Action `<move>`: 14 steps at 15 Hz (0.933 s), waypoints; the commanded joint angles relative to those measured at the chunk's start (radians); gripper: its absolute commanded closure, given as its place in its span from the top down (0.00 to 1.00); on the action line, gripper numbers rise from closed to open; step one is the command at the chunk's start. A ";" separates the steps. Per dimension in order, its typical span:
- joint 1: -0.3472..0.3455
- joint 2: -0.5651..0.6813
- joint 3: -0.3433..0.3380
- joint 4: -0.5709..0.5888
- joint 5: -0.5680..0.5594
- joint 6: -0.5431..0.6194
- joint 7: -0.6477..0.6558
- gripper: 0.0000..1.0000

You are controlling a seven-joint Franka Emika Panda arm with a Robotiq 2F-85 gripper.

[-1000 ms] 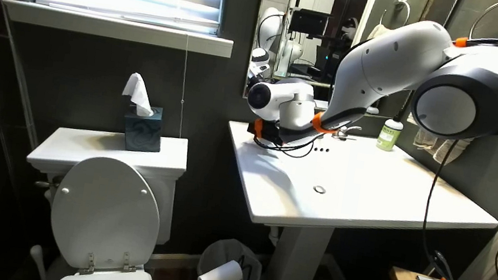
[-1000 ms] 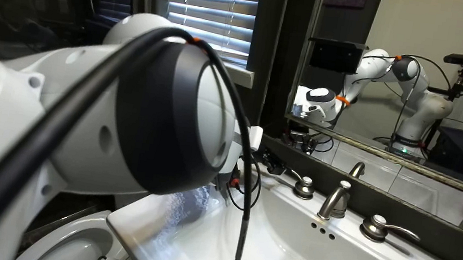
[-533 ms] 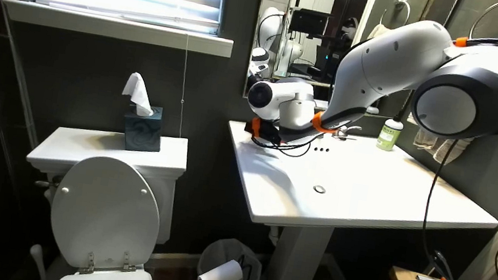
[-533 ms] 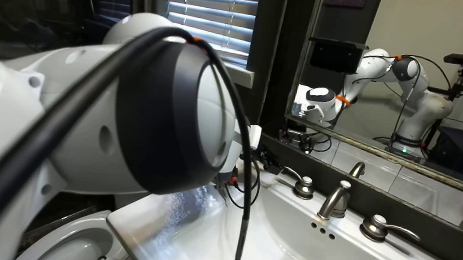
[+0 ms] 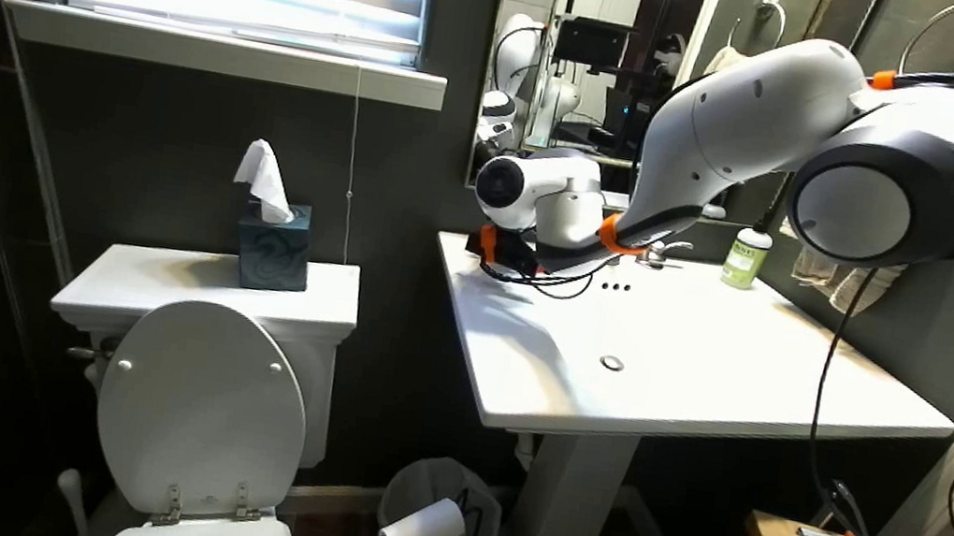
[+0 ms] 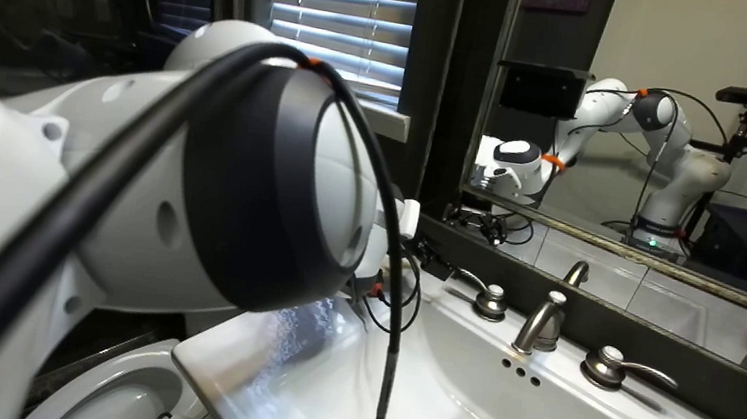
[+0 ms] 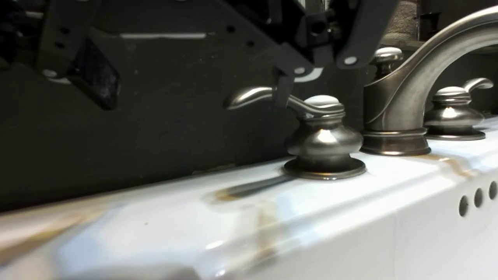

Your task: Turn off the water

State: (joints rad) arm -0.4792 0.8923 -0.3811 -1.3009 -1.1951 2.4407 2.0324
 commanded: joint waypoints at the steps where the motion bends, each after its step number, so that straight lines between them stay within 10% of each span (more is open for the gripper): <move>1: 0.026 0.008 -0.045 0.004 -0.064 -0.013 0.034 1.00; 14: 0.013 0.053 -0.068 0.040 -0.095 0.033 -0.026 1.00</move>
State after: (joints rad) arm -0.4628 0.9193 -0.4277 -1.2998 -1.2459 2.4364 1.9842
